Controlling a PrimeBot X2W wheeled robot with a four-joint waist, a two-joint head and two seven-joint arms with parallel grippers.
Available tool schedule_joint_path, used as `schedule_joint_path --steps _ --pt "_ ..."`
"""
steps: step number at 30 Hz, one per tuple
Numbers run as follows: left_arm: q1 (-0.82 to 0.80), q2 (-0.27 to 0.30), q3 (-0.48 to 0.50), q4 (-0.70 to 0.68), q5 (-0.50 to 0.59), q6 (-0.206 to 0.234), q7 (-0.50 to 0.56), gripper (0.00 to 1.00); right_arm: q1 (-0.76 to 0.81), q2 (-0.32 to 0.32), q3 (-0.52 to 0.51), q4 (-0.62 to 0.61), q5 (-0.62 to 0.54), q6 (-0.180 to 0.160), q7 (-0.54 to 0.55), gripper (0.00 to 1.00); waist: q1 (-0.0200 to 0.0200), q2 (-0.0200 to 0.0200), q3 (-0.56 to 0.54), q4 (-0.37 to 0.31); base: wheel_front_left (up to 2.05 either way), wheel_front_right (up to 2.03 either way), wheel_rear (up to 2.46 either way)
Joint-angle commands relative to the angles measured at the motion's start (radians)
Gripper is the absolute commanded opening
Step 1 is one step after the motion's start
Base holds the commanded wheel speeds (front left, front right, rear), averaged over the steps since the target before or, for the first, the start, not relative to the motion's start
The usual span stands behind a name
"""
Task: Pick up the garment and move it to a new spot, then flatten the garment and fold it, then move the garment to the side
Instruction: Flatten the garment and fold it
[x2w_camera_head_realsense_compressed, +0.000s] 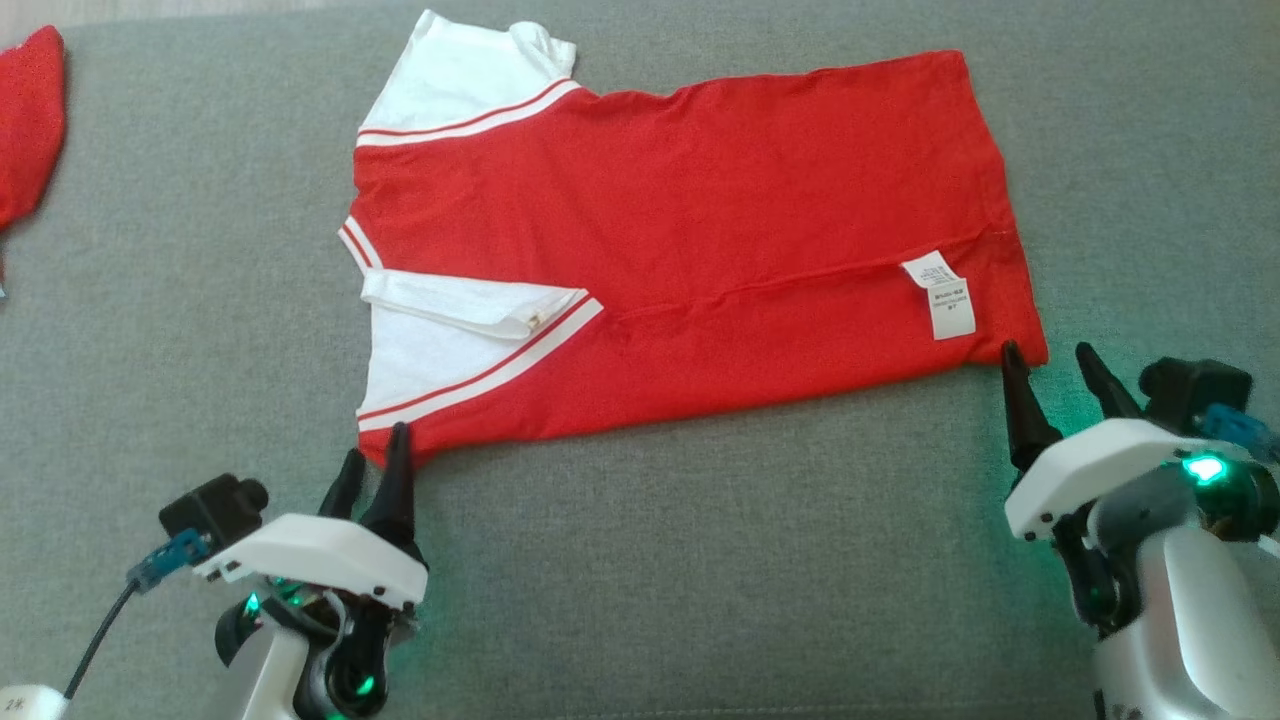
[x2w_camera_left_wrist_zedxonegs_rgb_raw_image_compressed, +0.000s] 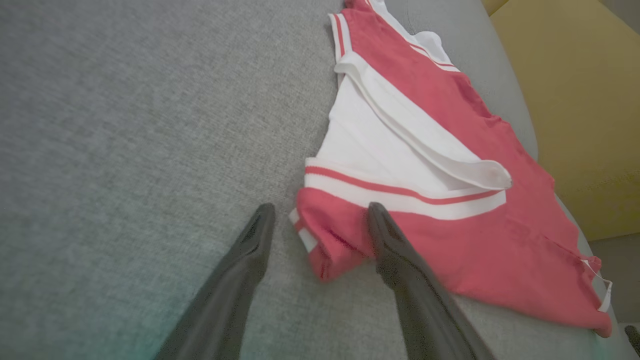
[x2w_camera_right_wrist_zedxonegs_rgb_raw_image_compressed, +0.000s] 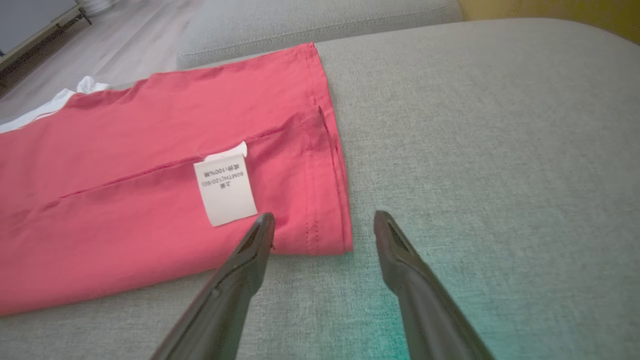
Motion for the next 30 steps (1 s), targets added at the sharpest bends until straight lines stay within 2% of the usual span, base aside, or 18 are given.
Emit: schedule_joint_path --steps 1,2,4,5,13,14,15,16,17,18,24,30 --pt "-0.033 0.014 0.026 -0.016 0.003 0.007 0.006 0.75 -0.047 -0.004 0.025 -0.021 -0.001 0.007 -0.001 1.00 0.0000 -0.0001 0.003 0.000 0.00 0.00 0.00" --pt "-0.035 0.013 0.025 -0.012 0.002 0.007 0.007 0.60 -0.058 -0.004 0.021 -0.003 -0.004 0.007 -0.004 1.00 0.0000 -0.0001 0.005 0.001 0.00 0.00 0.00" --pt "-0.042 0.012 0.019 -0.002 0.002 0.005 0.015 0.25 -0.084 -0.004 0.016 0.035 -0.008 0.007 -0.012 1.00 0.0000 -0.0001 0.009 0.002 0.00 0.00 0.00" --pt "-0.045 0.011 0.014 0.002 0.003 0.004 0.018 0.00 -0.097 -0.004 0.013 0.056 -0.010 0.007 -0.015 1.00 0.0000 -0.0001 0.012 0.002 0.00 0.00 0.00" --pt "-0.069 0.004 -0.015 -0.003 0.022 -0.018 0.006 0.00 -0.179 -0.004 0.007 0.233 -0.028 0.007 -0.001 1.00 0.0000 -0.0001 0.024 0.017 0.00 0.00 0.00" --pt "-0.071 0.005 -0.016 -0.006 0.027 -0.020 0.000 0.00 -0.188 -0.004 0.009 0.252 -0.034 0.007 0.001 0.97 0.0000 -0.0001 0.023 0.019 0.00 0.00 0.00" --pt "-0.075 0.007 -0.017 -0.011 0.033 -0.022 -0.007 0.00 -0.196 -0.004 0.010 0.269 -0.034 0.007 0.002 0.74 0.0000 -0.0001 0.023 0.020 0.00 0.00 0.00" --pt "-0.078 0.009 -0.017 -0.018 0.038 -0.023 -0.015 0.00 -0.203 -0.004 0.013 0.284 -0.034 0.007 0.004 0.43 0.0000 -0.0001 0.022 0.022 0.00 0.00 0.00" --pt "-0.083 0.012 -0.016 -0.025 0.042 -0.025 -0.023 0.00 -0.210 -0.004 0.018 0.295 -0.029 0.007 0.001 0.03 0.0000 -0.0001 0.020 0.023 0.00 0.00 0.00" --pt "-0.087 0.014 -0.014 -0.034 0.045 -0.026 -0.030 0.00 -0.217 -0.004 0.020 0.304 -0.022 0.007 -0.003 0.00 0.0000 -0.0001 0.016 0.024 0.00 0.00 0.00" --pt "-0.101 0.046 -0.001 -0.112 0.070 -0.025 -0.054 0.00 -0.230 -0.004 0.022 0.297 0.021 0.007 -0.035 0.00 0.0000 -0.0001 -0.022 0.017 0.00 0.00 0.00" --pt "-0.079 0.093 -0.003 -0.247 0.097 -0.012 -0.037 0.00 -0.175 -0.004 0.011 0.184 0.088 0.007 -0.010 0.00 0.0000 -0.0001 -0.057 0.009 0.00 0.00 0.00"
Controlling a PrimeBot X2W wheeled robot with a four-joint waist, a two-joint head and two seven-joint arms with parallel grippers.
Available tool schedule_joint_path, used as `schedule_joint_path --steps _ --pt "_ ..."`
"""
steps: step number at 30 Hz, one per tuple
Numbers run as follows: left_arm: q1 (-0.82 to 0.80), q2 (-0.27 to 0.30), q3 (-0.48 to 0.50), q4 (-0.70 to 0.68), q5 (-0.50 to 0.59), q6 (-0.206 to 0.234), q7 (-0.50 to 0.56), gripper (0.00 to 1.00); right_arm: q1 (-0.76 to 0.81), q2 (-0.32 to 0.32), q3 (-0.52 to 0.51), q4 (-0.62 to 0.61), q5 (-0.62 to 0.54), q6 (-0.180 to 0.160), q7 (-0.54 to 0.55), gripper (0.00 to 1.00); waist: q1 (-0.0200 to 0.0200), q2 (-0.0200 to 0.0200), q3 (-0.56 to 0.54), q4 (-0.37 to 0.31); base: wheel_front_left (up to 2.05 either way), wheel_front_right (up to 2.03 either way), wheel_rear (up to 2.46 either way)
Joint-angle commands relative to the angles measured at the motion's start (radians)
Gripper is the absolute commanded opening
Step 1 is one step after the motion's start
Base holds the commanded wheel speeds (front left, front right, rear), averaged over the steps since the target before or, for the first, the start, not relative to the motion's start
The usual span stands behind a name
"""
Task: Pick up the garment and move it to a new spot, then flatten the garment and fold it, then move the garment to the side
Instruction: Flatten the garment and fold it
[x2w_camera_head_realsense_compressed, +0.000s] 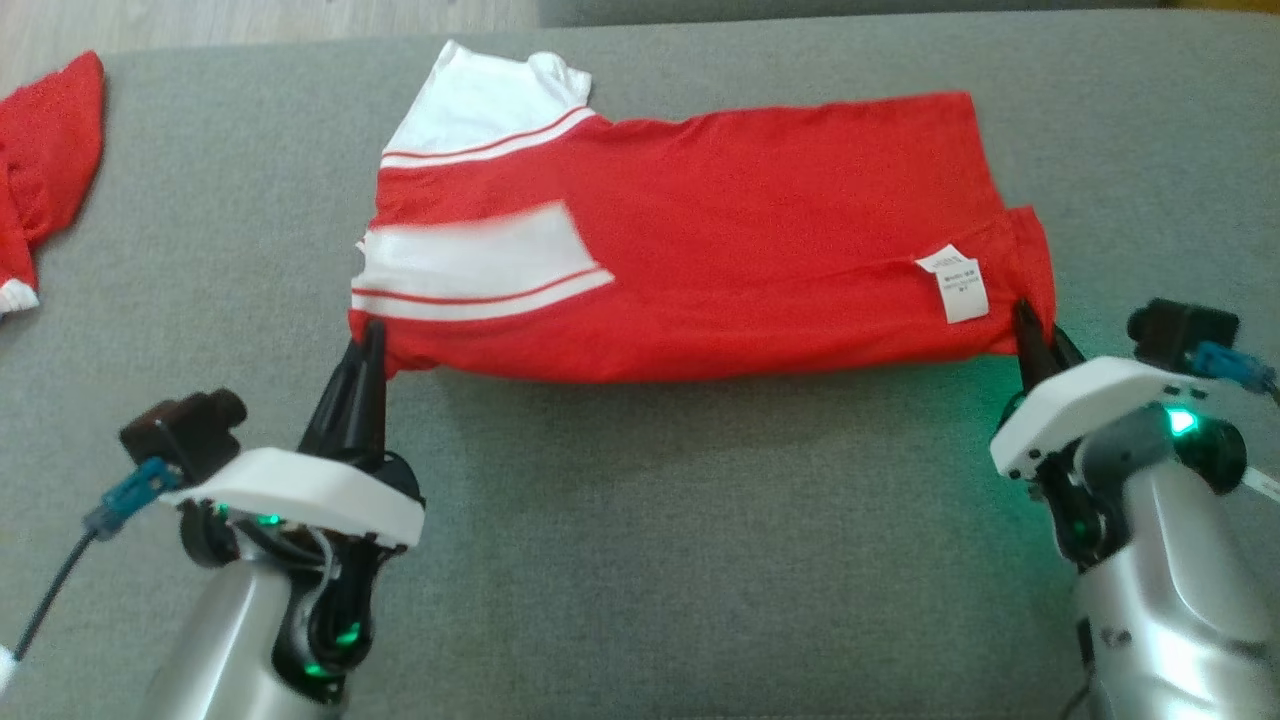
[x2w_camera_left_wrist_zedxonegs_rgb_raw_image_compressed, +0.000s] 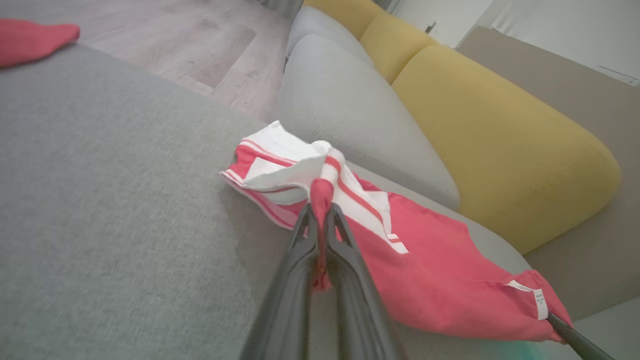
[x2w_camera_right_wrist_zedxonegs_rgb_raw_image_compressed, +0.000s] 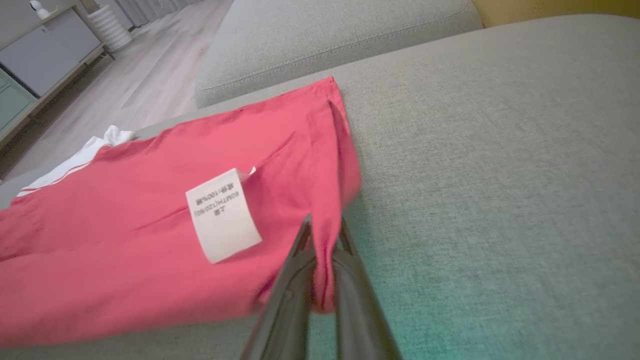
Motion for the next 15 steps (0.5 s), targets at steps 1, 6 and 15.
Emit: schedule_joint_path --steps 1,6,15 --pt "-0.009 0.043 0.035 -0.085 0.010 0.011 0.014 0.00 0.032 -0.003 0.015 -0.086 0.020 0.007 0.019 0.00 0.0000 -0.0001 -0.014 -0.007 0.00 0.00 0.00" --pt "0.065 0.079 0.018 -0.181 0.023 0.035 0.058 0.00 0.135 -0.003 0.007 -0.208 0.039 0.007 0.073 0.00 0.0000 -0.0001 -0.020 -0.012 0.00 0.00 0.00" --pt "0.263 0.115 -0.007 -0.247 0.032 0.079 0.079 0.00 0.363 -0.003 -0.010 -0.406 0.076 0.007 0.111 0.00 0.0000 -0.0001 -0.012 -0.021 0.00 0.00 0.00"
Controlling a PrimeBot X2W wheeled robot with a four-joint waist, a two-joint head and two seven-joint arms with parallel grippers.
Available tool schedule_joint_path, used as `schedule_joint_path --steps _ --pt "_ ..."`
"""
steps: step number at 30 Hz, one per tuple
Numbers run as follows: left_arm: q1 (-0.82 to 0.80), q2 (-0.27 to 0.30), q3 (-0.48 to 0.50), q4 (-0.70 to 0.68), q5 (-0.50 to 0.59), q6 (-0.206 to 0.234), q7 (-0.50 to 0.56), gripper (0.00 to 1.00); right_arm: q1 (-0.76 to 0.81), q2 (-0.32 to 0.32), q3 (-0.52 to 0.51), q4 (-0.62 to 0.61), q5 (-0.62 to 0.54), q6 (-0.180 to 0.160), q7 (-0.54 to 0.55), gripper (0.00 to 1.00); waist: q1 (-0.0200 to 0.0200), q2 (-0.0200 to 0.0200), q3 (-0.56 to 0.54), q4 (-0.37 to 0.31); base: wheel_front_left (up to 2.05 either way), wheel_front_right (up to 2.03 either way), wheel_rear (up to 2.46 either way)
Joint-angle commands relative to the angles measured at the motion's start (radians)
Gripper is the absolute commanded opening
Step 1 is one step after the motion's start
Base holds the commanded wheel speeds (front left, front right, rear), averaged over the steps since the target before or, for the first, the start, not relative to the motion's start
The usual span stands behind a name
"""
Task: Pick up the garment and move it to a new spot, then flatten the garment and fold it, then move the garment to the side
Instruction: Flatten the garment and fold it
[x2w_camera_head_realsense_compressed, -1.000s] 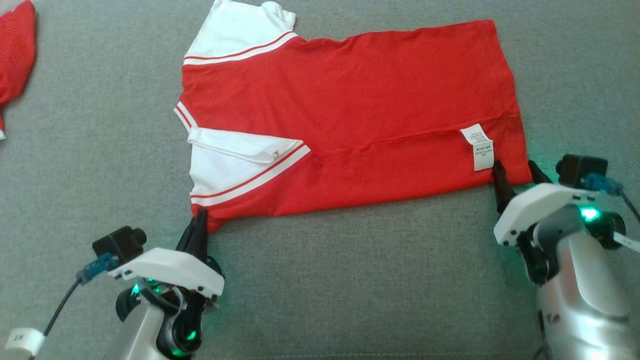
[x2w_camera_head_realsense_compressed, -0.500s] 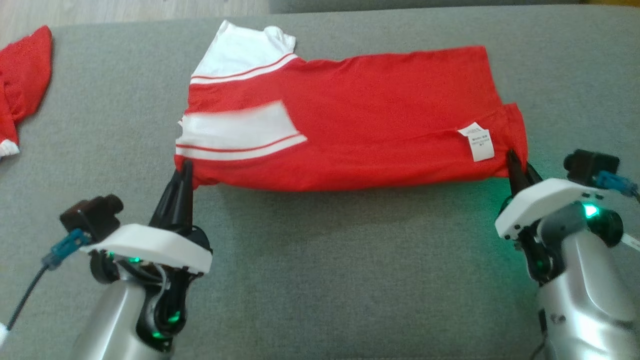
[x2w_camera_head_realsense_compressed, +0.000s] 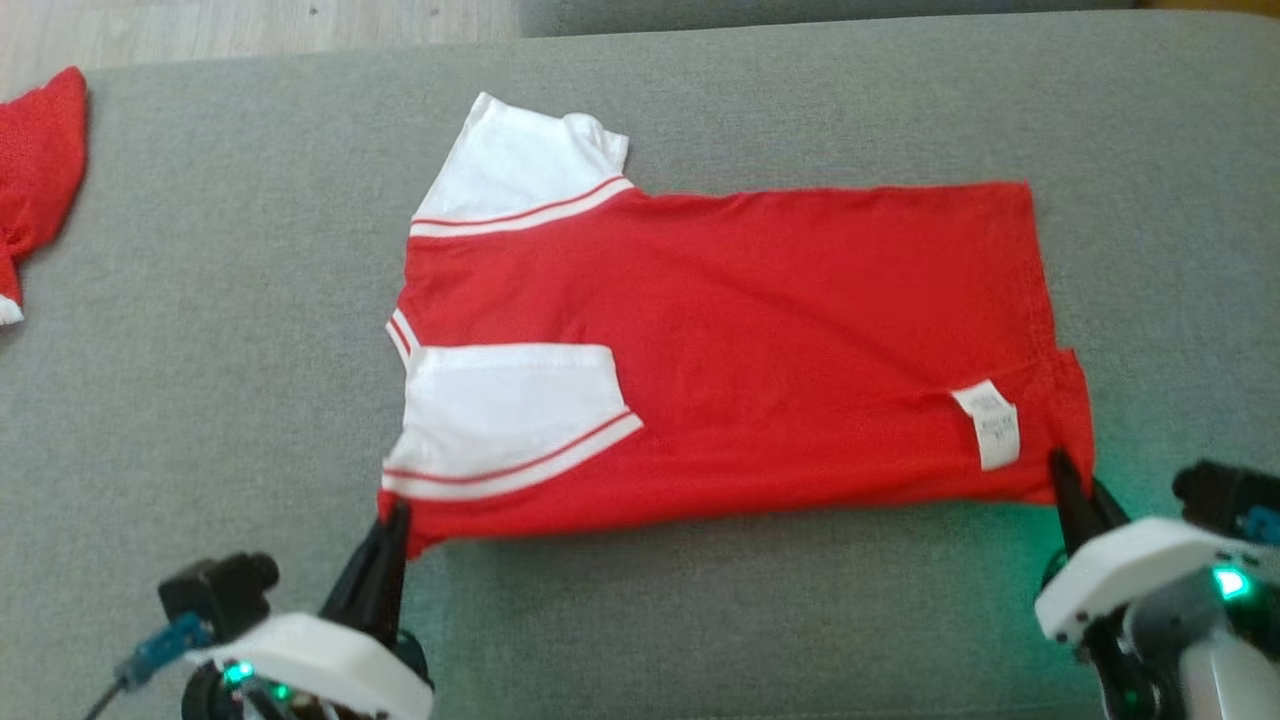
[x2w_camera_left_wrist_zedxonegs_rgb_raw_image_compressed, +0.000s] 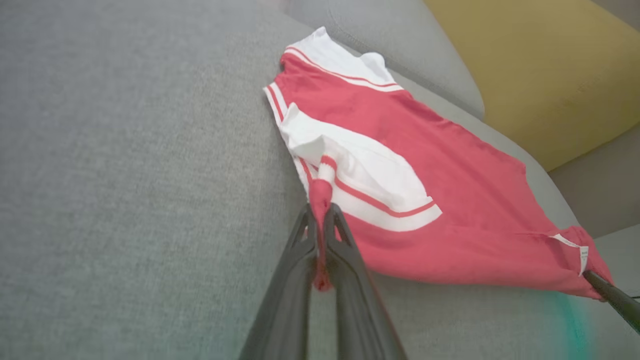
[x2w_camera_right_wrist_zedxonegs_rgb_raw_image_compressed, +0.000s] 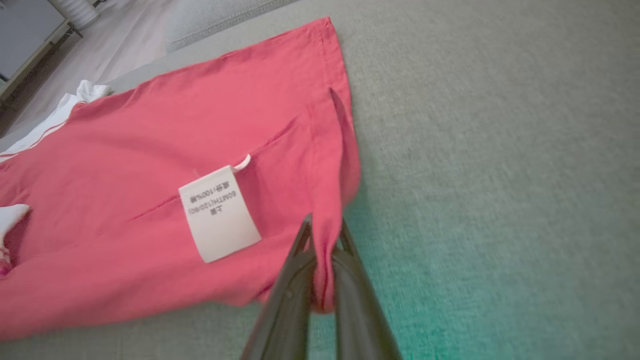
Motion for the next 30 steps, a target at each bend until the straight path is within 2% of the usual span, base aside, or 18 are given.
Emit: schedule_joint_path --steps 1,5,6,7,8,9,11,12,18,23,26,30 --pt "-0.018 0.022 0.036 -0.042 0.005 0.009 -0.008 0.00 0.000 -0.006 0.018 -0.046 0.011 0.007 0.001 0.00 0.0001 -0.0001 0.001 -0.001 0.00 0.00 0.00" --pt "0.020 0.014 0.026 -0.045 -0.007 0.012 -0.007 0.00 0.042 -0.006 0.019 -0.061 0.026 0.007 0.000 0.00 0.0001 -0.0001 0.001 -0.006 0.00 0.00 0.00" --pt "0.023 0.015 0.025 -0.043 -0.005 0.013 -0.009 0.00 0.047 -0.006 0.018 -0.057 0.026 0.007 0.000 0.04 0.0001 -0.0001 0.002 -0.007 0.00 0.00 0.00" --pt "0.025 0.017 0.025 -0.038 -0.003 0.015 -0.010 0.00 0.051 -0.006 0.016 -0.052 0.026 0.007 -0.001 0.42 0.0001 -0.0001 0.002 -0.008 0.00 0.00 0.00" --pt "0.026 0.018 0.025 -0.032 -0.003 0.016 -0.009 0.00 0.053 -0.006 0.016 -0.046 0.024 0.007 -0.003 0.89 0.0001 -0.0001 0.002 -0.009 0.00 0.00 0.00" --pt "0.026 0.020 0.026 -0.028 -0.002 0.017 -0.009 0.19 0.054 -0.006 0.015 -0.042 0.019 0.007 -0.007 1.00 0.0001 -0.0001 0.002 -0.011 0.00 0.00 0.00" --pt "0.025 0.026 0.026 -0.023 -0.001 0.017 -0.005 0.93 0.056 -0.006 0.015 -0.037 0.019 0.007 -0.013 1.00 0.0001 -0.0001 0.003 -0.015 0.00 0.00 0.00" --pt "0.024 0.030 0.027 -0.025 -0.002 0.017 -0.001 1.00 0.058 -0.006 0.014 -0.038 0.020 0.007 -0.016 1.00 0.0001 -0.0001 0.003 -0.017 0.00 0.00 0.00" --pt "-0.074 0.098 0.077 -0.102 0.022 0.021 0.027 1.00 0.029 -0.006 -0.020 -0.103 0.004 0.007 -0.022 1.00 0.0001 -0.0001 0.026 -0.031 0.00 0.00 0.00" --pt "-0.318 0.179 0.100 -0.130 0.052 -0.002 0.128 1.00 -0.072 -0.006 -0.015 -0.191 -0.035 0.007 0.009 1.00 0.0001 -0.0001 0.060 -0.049 0.00 0.00 0.00" --pt "-0.501 0.211 0.093 -0.078 0.068 -0.026 0.199 1.00 -0.142 -0.006 0.014 -0.214 -0.054 0.007 0.032 1.00 0.0001 -0.0001 0.093 -0.068 0.00 0.00 0.00" --pt "-0.710 0.229 0.075 0.058 0.078 -0.059 0.281 1.00 -0.234 -0.006 0.080 -0.215 -0.062 0.007 0.048 1.00 0.0001 -0.0001 0.146 -0.116 0.00 0.00 0.00"
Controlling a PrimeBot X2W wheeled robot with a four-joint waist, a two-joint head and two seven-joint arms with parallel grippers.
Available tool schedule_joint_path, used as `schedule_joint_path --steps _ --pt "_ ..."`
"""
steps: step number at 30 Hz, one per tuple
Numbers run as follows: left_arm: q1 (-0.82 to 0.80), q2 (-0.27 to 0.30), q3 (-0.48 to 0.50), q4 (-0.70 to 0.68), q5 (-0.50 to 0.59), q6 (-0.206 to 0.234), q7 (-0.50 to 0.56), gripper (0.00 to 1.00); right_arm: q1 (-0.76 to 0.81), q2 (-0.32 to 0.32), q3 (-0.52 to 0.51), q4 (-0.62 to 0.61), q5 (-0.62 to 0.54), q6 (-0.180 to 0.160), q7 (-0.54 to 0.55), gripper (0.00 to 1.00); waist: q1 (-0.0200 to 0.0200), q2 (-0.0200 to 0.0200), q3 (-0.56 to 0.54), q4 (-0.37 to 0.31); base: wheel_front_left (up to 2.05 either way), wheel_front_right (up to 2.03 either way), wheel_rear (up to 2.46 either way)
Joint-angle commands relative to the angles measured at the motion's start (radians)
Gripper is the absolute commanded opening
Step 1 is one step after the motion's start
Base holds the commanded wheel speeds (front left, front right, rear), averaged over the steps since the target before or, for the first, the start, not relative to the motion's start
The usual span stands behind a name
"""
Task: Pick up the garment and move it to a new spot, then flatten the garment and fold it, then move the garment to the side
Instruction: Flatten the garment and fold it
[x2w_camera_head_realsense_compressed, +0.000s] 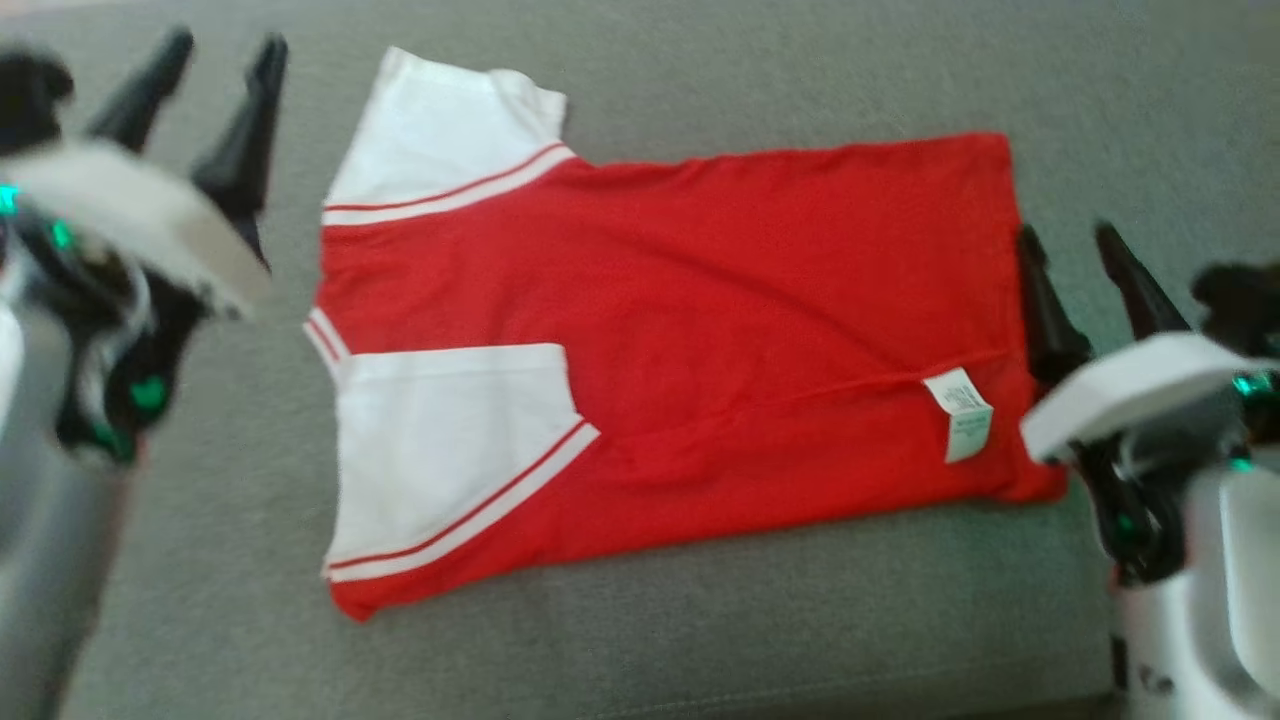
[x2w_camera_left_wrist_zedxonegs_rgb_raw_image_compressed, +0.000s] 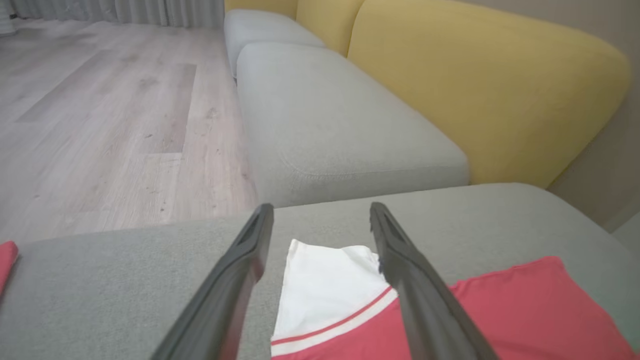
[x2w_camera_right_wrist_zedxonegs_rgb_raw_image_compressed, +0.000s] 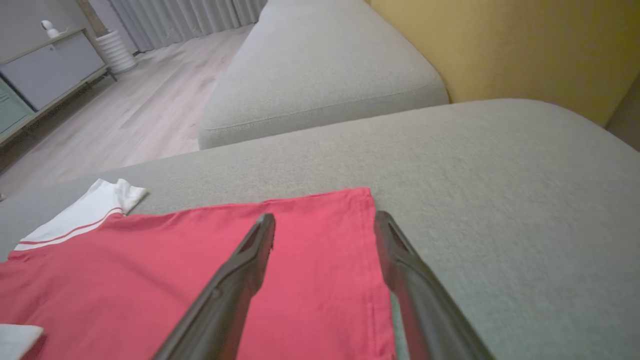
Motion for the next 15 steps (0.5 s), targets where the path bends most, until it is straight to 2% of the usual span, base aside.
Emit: schedule_joint_path --steps 1,6,7,15 --pt "-0.072 0.049 0.028 0.010 0.012 -0.013 0.024 1.00 -0.042 -0.007 0.037 -0.034 -0.007 0.007 0.006 1.00 -0.0002 0.0000 0.045 -0.043 0.00 0.00 0.00" --pt "-0.201 0.068 -0.002 0.153 0.029 -0.044 0.095 1.00 -0.117 -0.007 0.099 -0.019 -0.006 0.007 0.004 1.00 -0.0002 0.0000 0.102 -0.099 0.00 0.00 0.00" --pt "-0.246 0.078 -0.016 0.216 0.038 -0.055 0.128 1.00 -0.147 -0.010 0.120 -0.014 -0.005 0.007 0.000 1.00 -0.0002 0.0000 0.130 -0.124 0.00 0.00 0.00" --pt "-0.344 0.103 -0.043 0.405 0.061 -0.080 0.182 1.00 -0.201 -0.027 0.155 -0.005 0.010 0.007 -0.022 1.00 -0.0002 0.0000 0.200 -0.198 0.00 0.00 0.00"
